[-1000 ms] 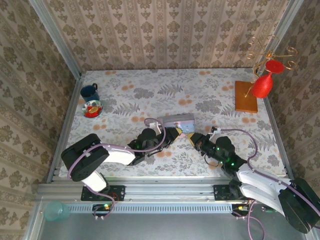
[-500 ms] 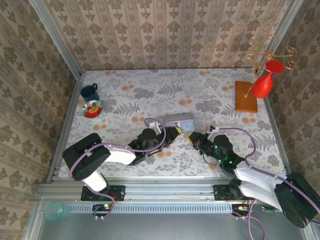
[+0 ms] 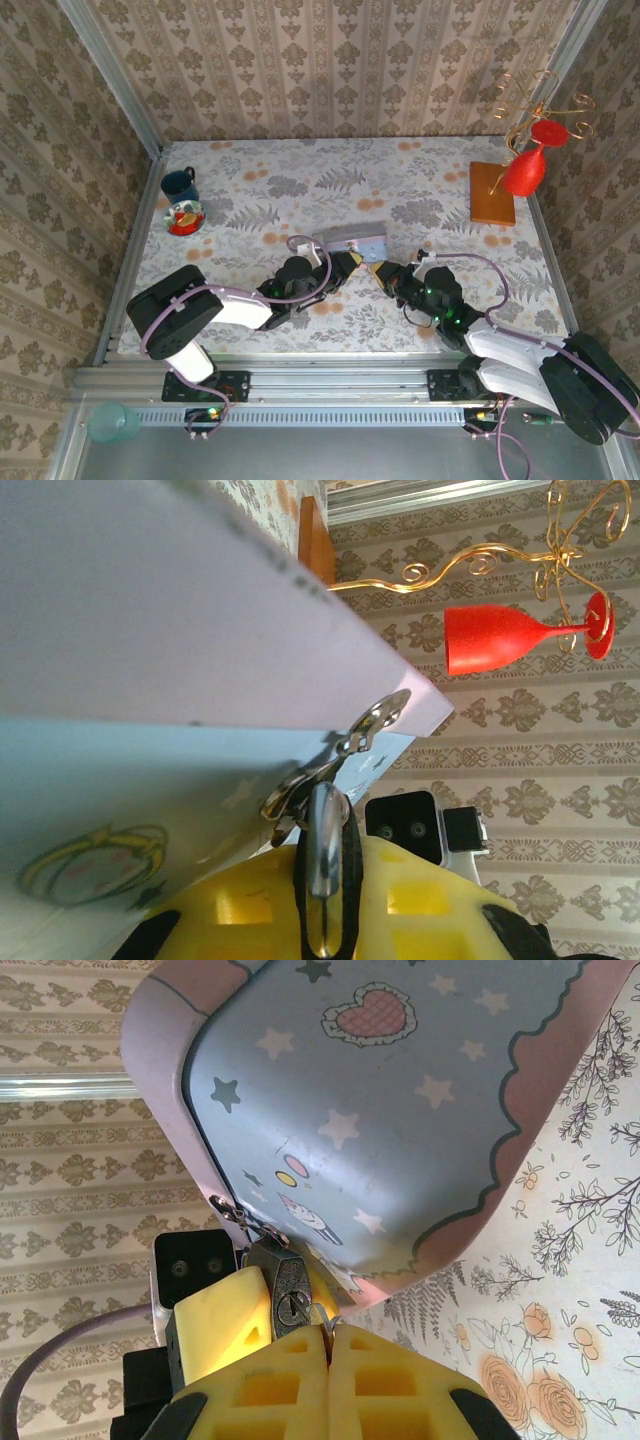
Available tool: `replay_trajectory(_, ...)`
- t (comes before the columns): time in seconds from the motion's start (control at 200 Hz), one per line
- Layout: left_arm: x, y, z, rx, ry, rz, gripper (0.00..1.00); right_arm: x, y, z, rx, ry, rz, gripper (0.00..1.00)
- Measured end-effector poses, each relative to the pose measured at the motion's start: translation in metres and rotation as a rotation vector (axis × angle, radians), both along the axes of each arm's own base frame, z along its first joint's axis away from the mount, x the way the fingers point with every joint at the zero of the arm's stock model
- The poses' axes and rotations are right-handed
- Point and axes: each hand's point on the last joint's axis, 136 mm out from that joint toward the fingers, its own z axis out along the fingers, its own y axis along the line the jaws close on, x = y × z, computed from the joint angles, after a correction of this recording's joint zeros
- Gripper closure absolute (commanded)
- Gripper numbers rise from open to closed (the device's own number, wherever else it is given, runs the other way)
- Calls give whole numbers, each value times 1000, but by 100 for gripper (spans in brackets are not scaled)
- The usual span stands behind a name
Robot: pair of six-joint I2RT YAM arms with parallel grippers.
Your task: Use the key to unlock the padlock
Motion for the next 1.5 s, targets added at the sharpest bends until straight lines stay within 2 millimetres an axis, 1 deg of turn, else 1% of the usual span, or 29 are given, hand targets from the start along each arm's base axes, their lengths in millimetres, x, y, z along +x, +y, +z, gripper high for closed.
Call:
replay_trajectory(0.225,4,-2,-1,2,-1,13,99,2,1,-2,-5,8,0,100)
replay_trajectory(0.46,8,-4,1,-3,1,29,99,4,2,1,-9,1,2,100)
replay_trajectory(0.63,6,-6,1,-5,6,17,99,11,-10,1,-24,-13,-4,100)
replay_trajectory(0.705,1,-9,1,-6,8,-4,99,15,-16,1,-27,-18,-8,100)
replay_trajectory(0.8,-4,-14,2,-8,9,-26,99,17,-18,3,-26,-23,-1,100)
replay_trajectory(1.055,-1,-14,3,-5,12,-11,99,19,-15,3,-31,-18,6,100)
replay_trajectory(1.5,4,-11,2,-2,13,4,99,19,-9,4,-61,-48,-54,100)
